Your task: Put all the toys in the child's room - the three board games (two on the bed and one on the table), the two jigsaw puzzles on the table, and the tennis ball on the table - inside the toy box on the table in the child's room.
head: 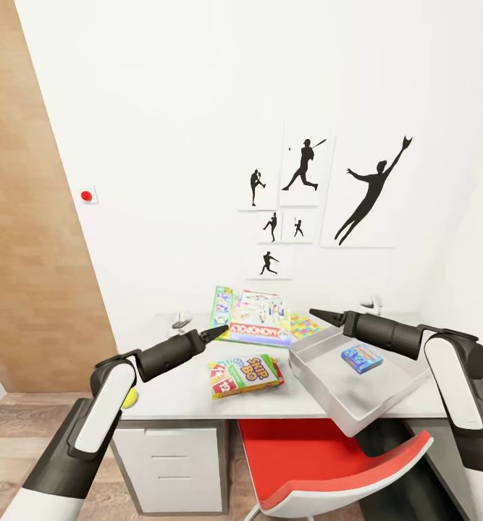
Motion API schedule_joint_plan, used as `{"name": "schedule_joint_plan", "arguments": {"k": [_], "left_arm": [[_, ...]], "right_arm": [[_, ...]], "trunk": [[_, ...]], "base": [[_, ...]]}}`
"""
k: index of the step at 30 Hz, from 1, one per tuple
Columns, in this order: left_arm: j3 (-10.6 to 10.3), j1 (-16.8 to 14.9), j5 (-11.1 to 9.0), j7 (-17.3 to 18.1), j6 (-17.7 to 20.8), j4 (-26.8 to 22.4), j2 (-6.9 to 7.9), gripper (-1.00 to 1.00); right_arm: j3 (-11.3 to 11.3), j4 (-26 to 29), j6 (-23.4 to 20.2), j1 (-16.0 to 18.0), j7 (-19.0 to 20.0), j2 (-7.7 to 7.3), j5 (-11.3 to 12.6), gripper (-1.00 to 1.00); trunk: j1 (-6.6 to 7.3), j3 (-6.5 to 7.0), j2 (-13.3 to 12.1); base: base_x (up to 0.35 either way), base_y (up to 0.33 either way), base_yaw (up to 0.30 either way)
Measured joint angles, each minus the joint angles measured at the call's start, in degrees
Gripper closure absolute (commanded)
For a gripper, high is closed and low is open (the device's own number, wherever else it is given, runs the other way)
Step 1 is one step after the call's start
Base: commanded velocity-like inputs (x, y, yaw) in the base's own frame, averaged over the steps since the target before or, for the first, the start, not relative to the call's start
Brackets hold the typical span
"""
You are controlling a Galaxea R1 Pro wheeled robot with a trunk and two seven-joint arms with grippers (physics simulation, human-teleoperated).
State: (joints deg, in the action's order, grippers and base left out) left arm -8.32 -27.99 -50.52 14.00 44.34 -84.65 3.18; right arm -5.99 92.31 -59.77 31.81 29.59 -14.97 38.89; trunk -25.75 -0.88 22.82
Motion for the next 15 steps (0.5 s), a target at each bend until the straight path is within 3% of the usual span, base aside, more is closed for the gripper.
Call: {"name": "schedule_joint_plan", "arguments": {"k": [8, 15], "left_arm": [[-3.4, -0.1, 0.8, 0.3, -1.6, -0.1, -0.35, 1.00], [-6.3, -0.1, 1.2, 3.0, -3.2, -0.3, -0.51, 1.00]], "right_arm": [[0.0, -0.3, 0.0, 0.0, 0.0, 0.20, 0.4, -1.00], [-0.1, -0.7, 0.0, 0.0, 0.0, 0.28, 0.5, -1.00]], "trunk": [[0.00, 0.00, 0.0], [0.00, 0.00, 0.0]], "base": [[0.000, 0.000, 0.000], [0.000, 0.000, 0.000]]}}
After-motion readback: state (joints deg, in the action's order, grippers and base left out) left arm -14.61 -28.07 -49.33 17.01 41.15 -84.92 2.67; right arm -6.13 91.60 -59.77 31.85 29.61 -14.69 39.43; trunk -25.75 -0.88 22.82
